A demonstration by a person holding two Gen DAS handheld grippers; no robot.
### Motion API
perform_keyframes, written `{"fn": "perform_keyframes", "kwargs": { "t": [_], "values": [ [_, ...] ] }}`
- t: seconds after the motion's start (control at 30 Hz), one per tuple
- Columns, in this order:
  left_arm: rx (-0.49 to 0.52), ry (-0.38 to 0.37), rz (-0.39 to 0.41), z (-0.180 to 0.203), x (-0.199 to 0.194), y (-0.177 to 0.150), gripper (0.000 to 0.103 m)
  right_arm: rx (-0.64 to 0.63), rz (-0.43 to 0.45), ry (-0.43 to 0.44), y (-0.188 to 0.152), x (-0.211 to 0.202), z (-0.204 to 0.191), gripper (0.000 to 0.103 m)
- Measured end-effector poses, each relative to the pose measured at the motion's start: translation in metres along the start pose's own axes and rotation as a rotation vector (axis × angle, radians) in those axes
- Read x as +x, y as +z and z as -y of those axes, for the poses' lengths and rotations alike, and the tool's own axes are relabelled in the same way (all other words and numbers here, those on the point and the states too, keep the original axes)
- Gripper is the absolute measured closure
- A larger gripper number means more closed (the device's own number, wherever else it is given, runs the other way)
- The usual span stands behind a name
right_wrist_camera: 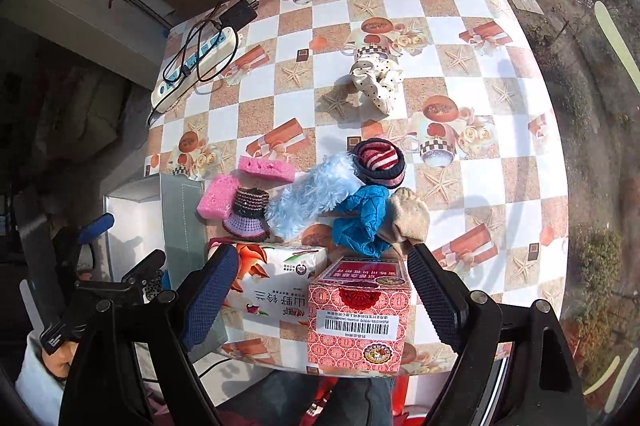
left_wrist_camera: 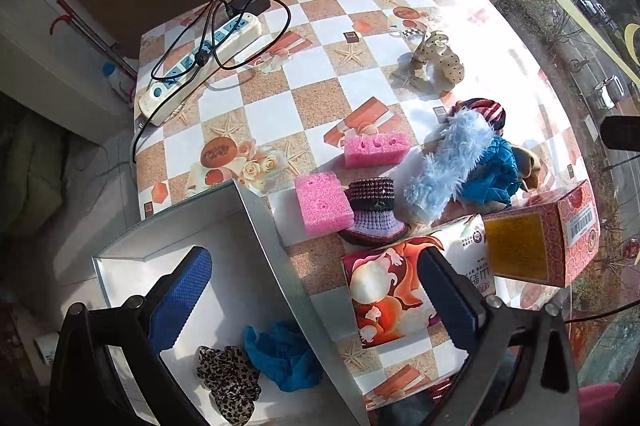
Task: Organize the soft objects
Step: 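Move both tools back over the remaining items on the table, then grasp the pink sponge with the left tool while the right tool grasps the pink knit hat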
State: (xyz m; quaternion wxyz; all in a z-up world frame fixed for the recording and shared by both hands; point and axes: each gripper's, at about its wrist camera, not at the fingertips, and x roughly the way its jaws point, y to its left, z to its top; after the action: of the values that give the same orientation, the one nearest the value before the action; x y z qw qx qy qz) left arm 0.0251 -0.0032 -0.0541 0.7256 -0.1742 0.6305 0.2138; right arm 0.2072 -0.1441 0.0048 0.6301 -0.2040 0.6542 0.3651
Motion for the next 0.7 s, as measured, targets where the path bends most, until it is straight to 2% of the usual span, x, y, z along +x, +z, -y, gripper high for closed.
{"fn": "perform_keyframes", "kwargs": {
  "t": [0.2,0.33,0.53,0.7],
  "values": [
    [-0.011,-0.075,-0.154,0.034,0.073,0.055,0.0,0.065,-0.052,0.007,0.004,0.015,0.051,0.016],
    [-0.064,-0.079,-0.233,0.043,0.116,0.081,0.0,0.087,-0.092,0.02,0.001,0.029,0.073,0.015],
    [-0.092,-0.046,-0.308,0.048,0.153,0.096,0.0,0.123,-0.137,0.041,0.002,0.047,0.1,0.015],
    [-0.109,-0.037,-0.35,0.049,0.169,0.099,0.002,0.121,-0.168,0.06,0.009,0.062,0.106,0.015]
  ]
}}
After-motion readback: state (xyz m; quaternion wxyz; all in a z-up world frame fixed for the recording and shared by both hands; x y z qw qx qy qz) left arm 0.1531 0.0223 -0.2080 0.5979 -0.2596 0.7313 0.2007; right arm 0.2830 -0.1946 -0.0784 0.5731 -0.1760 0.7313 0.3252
